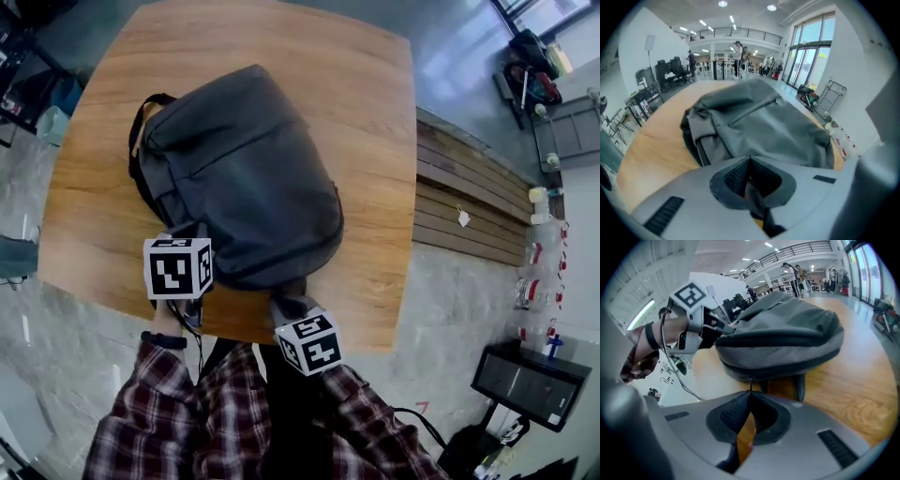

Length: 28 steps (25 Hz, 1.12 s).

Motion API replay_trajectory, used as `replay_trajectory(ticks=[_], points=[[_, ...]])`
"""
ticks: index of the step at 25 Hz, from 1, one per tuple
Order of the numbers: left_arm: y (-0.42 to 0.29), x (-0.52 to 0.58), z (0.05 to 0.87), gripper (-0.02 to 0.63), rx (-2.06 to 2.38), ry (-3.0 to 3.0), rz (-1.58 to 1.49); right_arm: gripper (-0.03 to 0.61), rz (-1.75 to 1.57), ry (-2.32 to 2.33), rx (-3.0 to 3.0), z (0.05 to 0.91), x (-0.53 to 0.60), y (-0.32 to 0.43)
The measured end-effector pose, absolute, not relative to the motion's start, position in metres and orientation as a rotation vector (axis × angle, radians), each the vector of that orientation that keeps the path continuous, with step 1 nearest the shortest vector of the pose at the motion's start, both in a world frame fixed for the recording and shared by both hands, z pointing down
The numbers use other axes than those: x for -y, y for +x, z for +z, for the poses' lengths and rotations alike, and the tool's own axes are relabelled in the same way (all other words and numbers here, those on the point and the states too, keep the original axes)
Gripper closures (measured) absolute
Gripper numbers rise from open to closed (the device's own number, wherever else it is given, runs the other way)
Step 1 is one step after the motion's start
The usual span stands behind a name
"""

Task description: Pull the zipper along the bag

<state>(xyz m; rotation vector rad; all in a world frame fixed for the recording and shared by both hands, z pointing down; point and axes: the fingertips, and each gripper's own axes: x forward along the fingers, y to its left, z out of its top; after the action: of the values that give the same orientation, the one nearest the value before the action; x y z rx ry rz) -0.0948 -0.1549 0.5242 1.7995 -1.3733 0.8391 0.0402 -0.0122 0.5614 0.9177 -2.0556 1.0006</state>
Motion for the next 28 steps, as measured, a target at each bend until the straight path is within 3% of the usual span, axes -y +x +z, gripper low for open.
replay_trajectory(ticks=[5,10,15,28], points=[[-0.03,0.151,0.469,0.606,1.252,1.972,0.662,0.571,0.993,0.844,2.096,0.558,0.008,-0.001],[0.003,0.111,0.524,0.606,1.087,1.9,0.707,0.571,0.963,0.819,2.094,0.556,0.01,-0.003],[-0.004,0.102,0.543,0.606,1.03,1.86,0.542,0.571,0.917,0.842,2.066,0.562,0.009,0.002],[-0.005,0.101,0.541,0.606,0.994,1.891,0.491,0.569,0.788,1.017,1.947,0.558,0.051,0.117]])
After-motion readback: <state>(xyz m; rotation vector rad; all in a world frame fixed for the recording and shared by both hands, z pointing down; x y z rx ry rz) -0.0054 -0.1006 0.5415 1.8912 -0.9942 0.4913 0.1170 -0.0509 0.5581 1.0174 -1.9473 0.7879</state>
